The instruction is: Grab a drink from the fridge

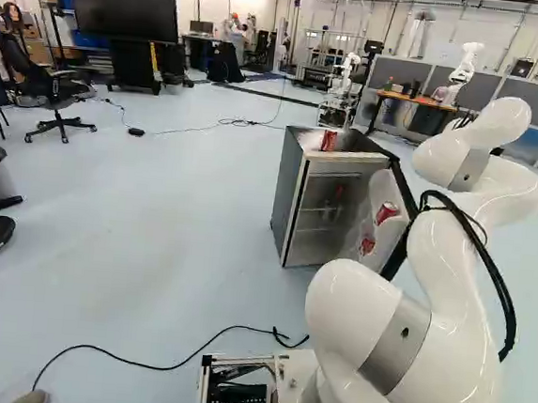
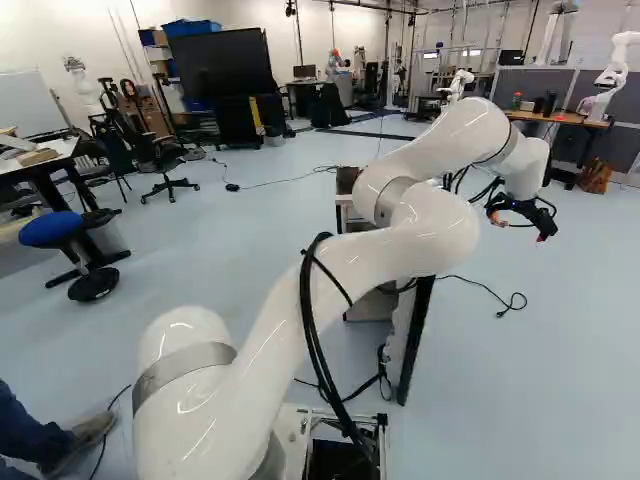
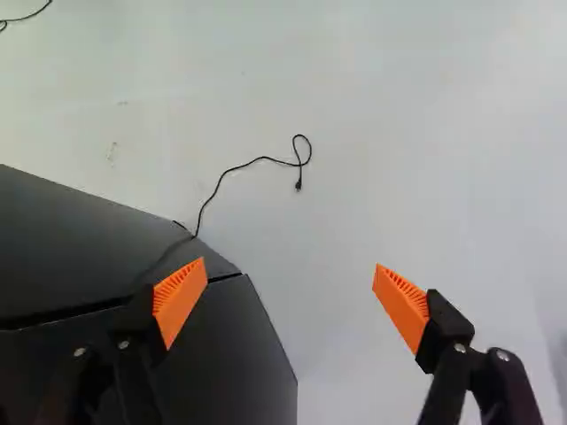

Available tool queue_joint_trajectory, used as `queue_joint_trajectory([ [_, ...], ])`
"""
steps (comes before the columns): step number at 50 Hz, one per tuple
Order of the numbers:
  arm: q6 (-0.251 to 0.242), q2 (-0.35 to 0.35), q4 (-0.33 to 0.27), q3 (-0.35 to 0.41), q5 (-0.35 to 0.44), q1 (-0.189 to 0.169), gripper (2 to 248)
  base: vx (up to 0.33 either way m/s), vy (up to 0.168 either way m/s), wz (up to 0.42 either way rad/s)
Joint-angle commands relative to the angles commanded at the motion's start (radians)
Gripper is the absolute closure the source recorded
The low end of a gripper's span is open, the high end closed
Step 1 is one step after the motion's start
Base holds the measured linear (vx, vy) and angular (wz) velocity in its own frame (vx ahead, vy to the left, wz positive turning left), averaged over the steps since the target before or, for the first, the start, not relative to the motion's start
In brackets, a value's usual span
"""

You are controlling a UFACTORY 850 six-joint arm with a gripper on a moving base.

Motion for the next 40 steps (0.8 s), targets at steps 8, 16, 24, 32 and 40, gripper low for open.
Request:
queue_joint_trajectory([
  [8, 0.000, 0.038, 0.000, 0.061, 0.045, -0.011, 3, 0.000, 0.000, 0.000],
  [16, 0.000, 0.079, -0.002, 0.125, 0.090, -0.021, 3, 0.000, 0.000, 0.000],
  [24, 0.000, 0.123, -0.015, 0.194, 0.143, -0.030, 3, 0.000, 0.000, 0.000],
  [32, 0.000, 0.169, -0.037, 0.265, 0.198, -0.037, 3, 0.000, 0.000, 0.000],
  [40, 0.000, 0.215, -0.065, 0.334, 0.255, -0.043, 3, 0.000, 0.000, 0.000],
])
